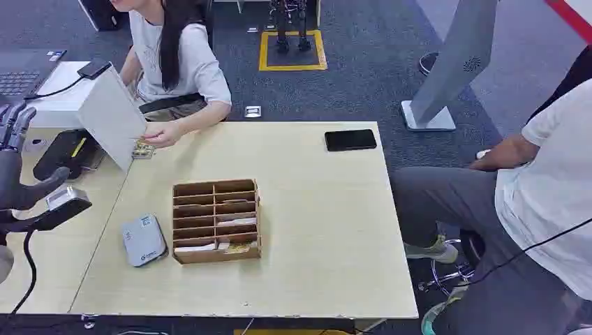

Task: Pass the card to the sensor for recognition and then transmit it.

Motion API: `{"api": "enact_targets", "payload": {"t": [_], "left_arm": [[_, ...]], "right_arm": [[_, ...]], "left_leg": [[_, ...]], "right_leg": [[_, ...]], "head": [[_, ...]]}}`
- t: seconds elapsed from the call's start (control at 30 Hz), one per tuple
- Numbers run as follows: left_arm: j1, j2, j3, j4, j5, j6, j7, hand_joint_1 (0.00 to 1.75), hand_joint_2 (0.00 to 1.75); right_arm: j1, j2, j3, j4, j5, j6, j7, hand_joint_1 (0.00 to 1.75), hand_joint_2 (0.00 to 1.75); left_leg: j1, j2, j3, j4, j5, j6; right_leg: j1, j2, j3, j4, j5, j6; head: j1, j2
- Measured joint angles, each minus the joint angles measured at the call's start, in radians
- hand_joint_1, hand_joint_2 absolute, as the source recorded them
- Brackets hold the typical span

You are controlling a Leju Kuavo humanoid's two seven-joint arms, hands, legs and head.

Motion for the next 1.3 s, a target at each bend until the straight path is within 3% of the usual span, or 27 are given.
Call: {"api": "enact_targets", "payload": {"t": [0.33, 0.87, 0.9, 0.93, 1.3], "left_arm": [[0.025, 0.009, 0.000, 0.000, -0.003, 0.005, 0.000, 0.00, 1.75], [0.112, 0.028, 0.027, -0.018, -0.031, 0.005, 0.003, 0.00, 1.75], [0.112, 0.027, 0.028, -0.018, -0.032, 0.005, 0.003, 0.05, 1.75], [0.113, 0.026, 0.028, -0.018, -0.033, 0.005, 0.004, 1.75, 1.75], [0.116, 0.028, 0.029, -0.018, -0.021, -0.016, 0.015, 1.75, 1.75]], "right_arm": [[-0.001, 0.000, 0.000, 0.003, 0.018, -0.003, -0.006, 0.00, 0.00], [0.002, -0.008, 0.011, 0.011, 0.076, 0.000, -0.082, 0.00, 0.00], [0.003, -0.008, 0.014, 0.010, 0.076, 0.000, -0.084, 0.00, 0.00], [0.004, -0.008, 0.015, 0.008, 0.076, 0.003, -0.086, 0.00, 0.00], [0.008, -0.008, 0.026, -0.019, 0.076, 0.025, -0.099, 0.00, 0.00]], "left_leg": [[0.000, 0.000, 0.000, 0.000, 0.000, 0.000], [0.000, 0.000, 0.000, 0.000, 0.000, 0.000], [0.000, 0.000, 0.000, 0.000, 0.000, 0.000], [0.000, 0.000, 0.000, 0.000, 0.000, 0.000], [0.000, 0.000, 0.000, 0.000, 0.000, 0.000]], "right_leg": [[0.000, 0.000, 0.001, 0.000, 0.000, 0.000], [0.000, 0.000, 0.001, 0.000, 0.000, 0.000], [0.000, 0.000, 0.001, 0.000, 0.000, 0.000], [0.000, 0.000, 0.001, 0.000, 0.000, 0.000], [0.000, 0.000, 0.000, 0.000, 0.000, 0.000]], "head": [[0.000, 0.000], [0.000, 0.000], [0.000, 0.000], [0.000, 0.000], [0.000, 0.000]]}}
